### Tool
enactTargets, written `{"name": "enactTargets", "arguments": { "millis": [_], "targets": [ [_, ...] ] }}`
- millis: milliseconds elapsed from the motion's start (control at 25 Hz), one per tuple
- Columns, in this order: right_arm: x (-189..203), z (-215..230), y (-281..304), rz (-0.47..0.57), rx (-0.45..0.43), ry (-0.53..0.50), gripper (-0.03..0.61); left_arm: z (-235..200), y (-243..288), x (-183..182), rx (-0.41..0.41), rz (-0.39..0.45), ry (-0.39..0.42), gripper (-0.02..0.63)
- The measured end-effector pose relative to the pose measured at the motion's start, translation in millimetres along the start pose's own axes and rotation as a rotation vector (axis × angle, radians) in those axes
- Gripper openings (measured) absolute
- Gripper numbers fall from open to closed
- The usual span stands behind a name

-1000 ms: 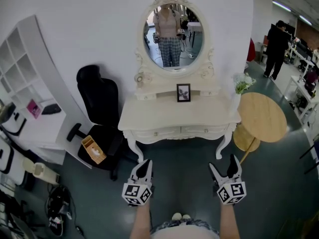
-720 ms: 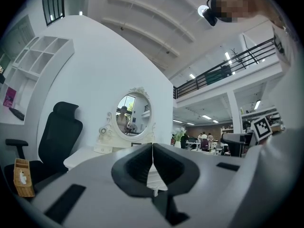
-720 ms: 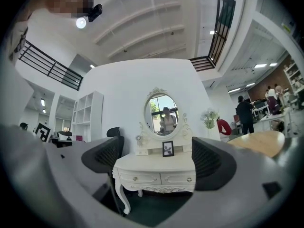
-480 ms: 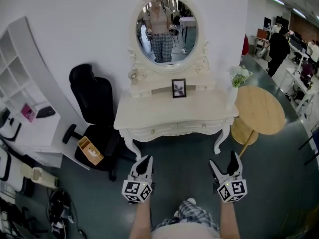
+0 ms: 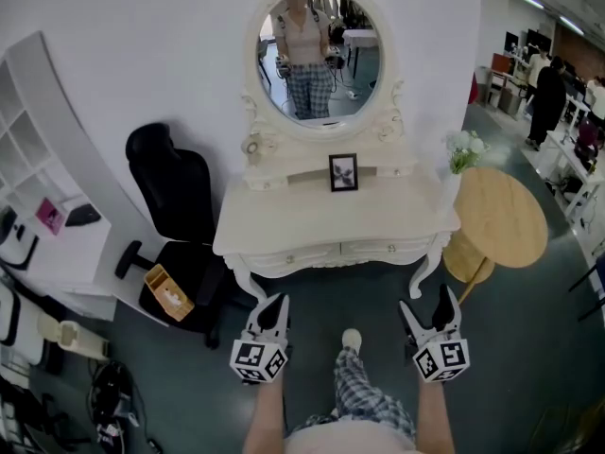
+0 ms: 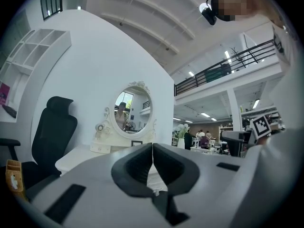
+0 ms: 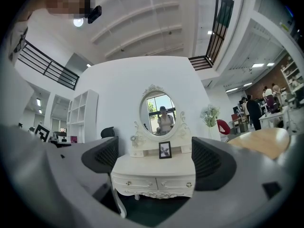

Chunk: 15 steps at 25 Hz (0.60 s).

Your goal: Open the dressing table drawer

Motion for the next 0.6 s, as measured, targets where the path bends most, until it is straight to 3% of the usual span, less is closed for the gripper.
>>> {"name": "enactTargets", "arguments": {
  "millis": [240,600],
  "targets": [
    [2.9,24.6,64.3,0.005,-0.013,-0.002,0.472,-29.1,58.0,-2.7,-0.014,0.011,0.012,0.028],
    [-10.2,83.1,216.6,-0.021,-0.046,-0.013,0.469,-87.6,193.4,-25.9,-0.045,0.022,0.002,0.028]
  ]
}}
Point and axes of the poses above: the fingertips, and each gripper's own axes: y forward along the fingers, z to its right, x out of its underside, the point moved 7 cm from there along -y, backward along the fingers, and after that the axes turned 5 degrees about -z, right-handed, at the moved point
